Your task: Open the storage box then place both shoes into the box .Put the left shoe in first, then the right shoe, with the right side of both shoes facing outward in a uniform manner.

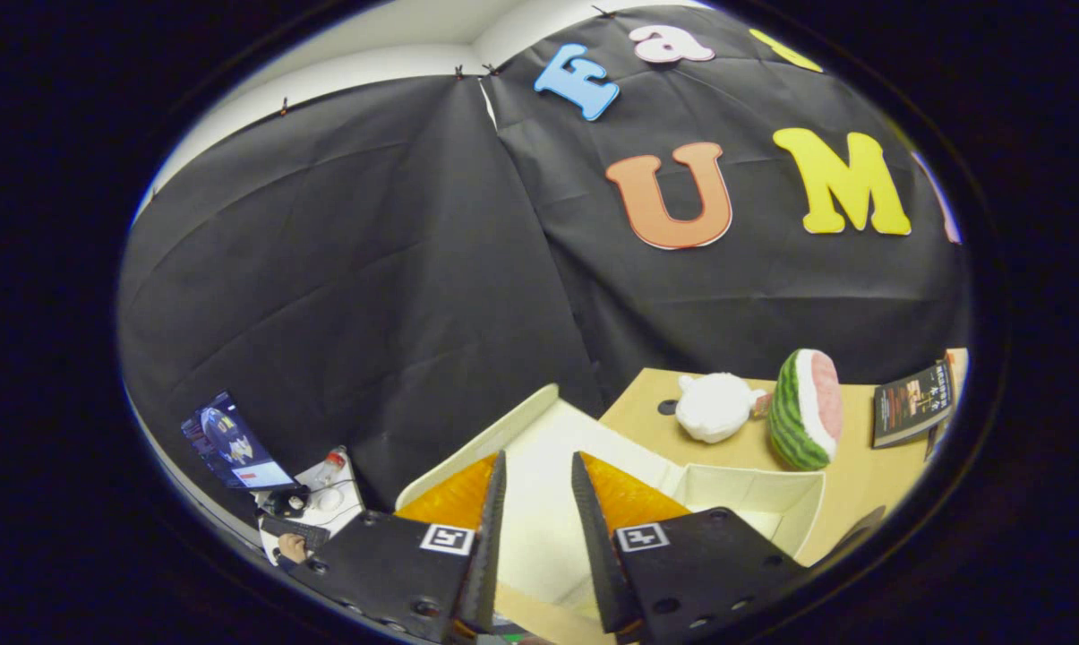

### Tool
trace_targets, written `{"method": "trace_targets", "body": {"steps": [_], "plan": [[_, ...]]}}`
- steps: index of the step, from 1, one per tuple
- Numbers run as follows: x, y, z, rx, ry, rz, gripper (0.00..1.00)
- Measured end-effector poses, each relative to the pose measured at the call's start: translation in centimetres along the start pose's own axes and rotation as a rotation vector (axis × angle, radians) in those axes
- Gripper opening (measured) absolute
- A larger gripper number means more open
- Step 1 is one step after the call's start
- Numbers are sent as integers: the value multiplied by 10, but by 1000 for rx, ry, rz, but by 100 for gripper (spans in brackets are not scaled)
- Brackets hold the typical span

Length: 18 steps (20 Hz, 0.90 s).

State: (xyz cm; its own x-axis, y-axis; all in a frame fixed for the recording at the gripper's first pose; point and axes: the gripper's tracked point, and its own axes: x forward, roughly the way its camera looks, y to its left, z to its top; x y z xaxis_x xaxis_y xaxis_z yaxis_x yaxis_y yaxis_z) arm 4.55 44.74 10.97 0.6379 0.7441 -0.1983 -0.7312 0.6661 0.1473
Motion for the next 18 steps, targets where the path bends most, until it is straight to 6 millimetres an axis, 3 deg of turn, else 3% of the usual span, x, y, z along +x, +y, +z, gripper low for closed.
{"method": "trace_targets", "body": {"steps": [5,6,11,18], "plan": [[-28,-31,6,-23,-69,-117,80],[-38,-38,7,-41,-94,-150,83],[-103,-91,16,-70,-200,-324,92],[-205,-184,6,-30,-268,-533,93]]}}
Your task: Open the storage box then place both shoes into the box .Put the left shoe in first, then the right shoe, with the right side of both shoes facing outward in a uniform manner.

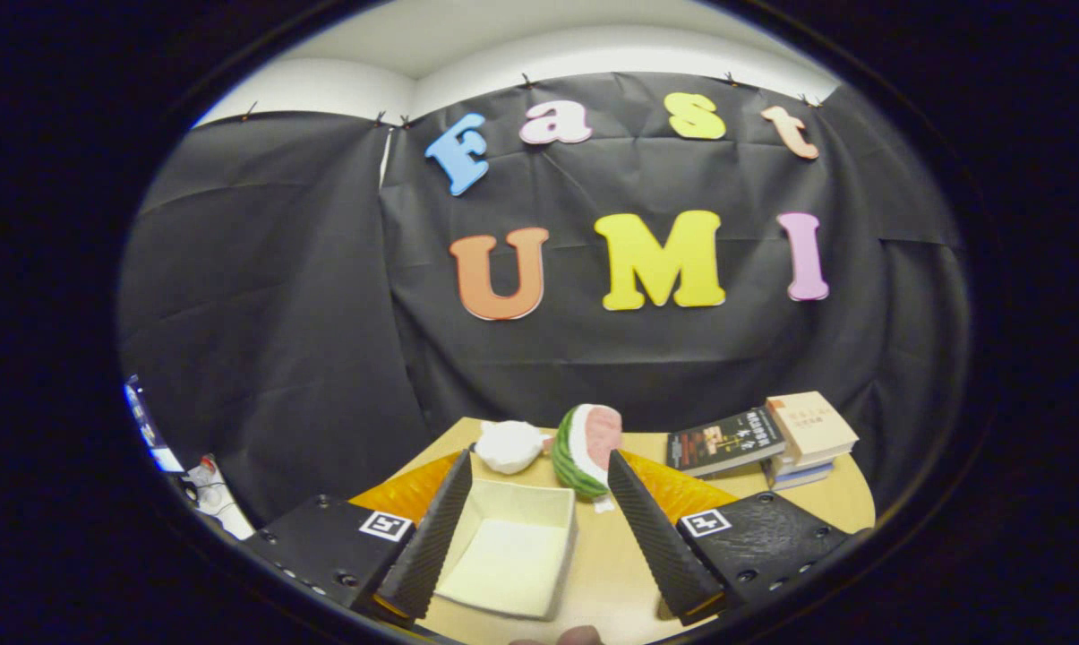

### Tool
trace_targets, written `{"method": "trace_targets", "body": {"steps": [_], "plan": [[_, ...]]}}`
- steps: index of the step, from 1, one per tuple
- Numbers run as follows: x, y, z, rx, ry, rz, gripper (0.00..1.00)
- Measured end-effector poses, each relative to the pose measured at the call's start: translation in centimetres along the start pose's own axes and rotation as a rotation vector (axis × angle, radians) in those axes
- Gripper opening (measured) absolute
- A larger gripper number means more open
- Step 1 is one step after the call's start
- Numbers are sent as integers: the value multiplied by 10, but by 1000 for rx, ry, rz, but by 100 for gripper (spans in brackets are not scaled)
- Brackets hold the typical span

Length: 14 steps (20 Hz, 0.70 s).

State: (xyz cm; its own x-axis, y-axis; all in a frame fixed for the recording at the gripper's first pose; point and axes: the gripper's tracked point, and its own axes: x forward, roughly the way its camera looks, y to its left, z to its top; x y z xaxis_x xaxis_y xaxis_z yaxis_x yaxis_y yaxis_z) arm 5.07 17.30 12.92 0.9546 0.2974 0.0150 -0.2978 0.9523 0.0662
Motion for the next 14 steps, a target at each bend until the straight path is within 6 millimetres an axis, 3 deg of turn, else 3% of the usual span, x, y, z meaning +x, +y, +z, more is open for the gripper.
{"method": "trace_targets", "body": {"steps": [8,14], "plan": [[-38,-129,-14,54,-11,-161,93],[-42,-192,-33,61,12,-205,93]]}}
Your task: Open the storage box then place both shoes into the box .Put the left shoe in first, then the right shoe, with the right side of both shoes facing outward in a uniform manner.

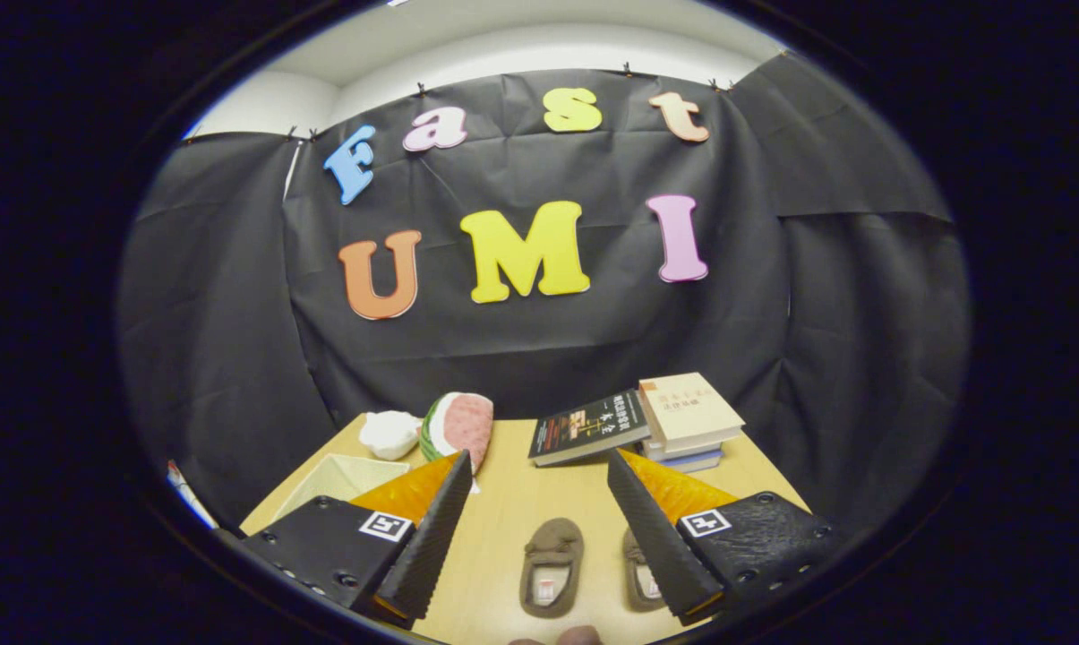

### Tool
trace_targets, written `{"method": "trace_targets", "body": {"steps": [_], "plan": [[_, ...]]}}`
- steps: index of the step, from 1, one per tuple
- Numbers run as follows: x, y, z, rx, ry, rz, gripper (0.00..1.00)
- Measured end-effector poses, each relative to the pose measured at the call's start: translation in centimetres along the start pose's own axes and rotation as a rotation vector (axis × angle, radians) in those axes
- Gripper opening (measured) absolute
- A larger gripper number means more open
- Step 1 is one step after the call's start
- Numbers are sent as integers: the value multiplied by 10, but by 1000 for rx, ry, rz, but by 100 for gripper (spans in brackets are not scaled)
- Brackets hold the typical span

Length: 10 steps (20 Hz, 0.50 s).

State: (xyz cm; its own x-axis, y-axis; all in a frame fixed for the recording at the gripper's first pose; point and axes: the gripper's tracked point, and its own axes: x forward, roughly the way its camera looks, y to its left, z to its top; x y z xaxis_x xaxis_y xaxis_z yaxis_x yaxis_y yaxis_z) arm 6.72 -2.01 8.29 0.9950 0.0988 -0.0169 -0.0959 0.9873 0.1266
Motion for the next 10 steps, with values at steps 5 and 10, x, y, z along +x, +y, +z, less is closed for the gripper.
{"method": "trace_targets", "body": {"steps": [5,10], "plan": [[12,-36,-35,-25,59,-8,95],[30,-44,-94,-9,181,13,95]]}}
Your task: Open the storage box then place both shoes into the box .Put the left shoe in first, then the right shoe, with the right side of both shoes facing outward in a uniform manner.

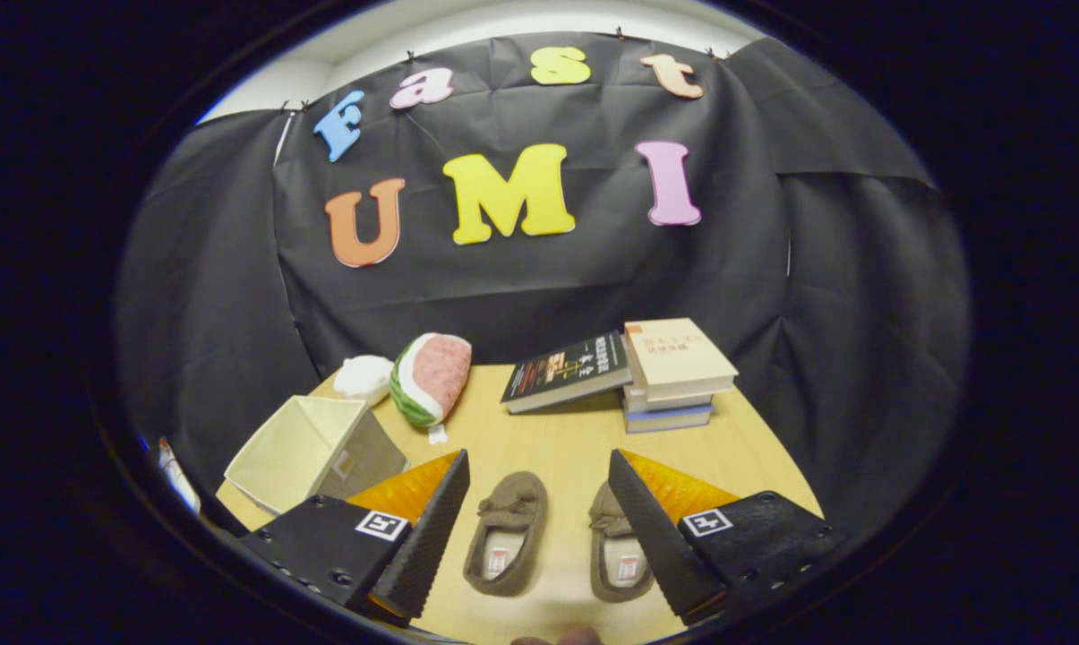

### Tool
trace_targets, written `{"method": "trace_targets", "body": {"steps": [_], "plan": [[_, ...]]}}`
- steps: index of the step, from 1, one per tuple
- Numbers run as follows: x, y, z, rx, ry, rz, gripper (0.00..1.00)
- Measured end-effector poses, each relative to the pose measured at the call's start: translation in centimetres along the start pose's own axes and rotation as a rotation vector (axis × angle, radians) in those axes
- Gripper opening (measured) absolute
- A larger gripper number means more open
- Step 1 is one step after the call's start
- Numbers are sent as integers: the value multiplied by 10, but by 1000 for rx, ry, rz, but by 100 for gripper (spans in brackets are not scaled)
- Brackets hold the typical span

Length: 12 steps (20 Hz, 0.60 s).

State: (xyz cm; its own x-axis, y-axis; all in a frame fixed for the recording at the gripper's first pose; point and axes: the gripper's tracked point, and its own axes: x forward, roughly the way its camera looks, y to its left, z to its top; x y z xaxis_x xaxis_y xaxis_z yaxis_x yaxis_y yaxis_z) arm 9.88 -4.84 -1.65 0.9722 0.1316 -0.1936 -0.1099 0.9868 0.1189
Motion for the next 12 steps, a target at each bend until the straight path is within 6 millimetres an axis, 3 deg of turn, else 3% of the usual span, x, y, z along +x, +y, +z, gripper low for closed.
{"method": "trace_targets", "body": {"steps": [6,12], "plan": [[34,3,-68,21,163,20,95],[62,18,-110,4,280,7,93]]}}
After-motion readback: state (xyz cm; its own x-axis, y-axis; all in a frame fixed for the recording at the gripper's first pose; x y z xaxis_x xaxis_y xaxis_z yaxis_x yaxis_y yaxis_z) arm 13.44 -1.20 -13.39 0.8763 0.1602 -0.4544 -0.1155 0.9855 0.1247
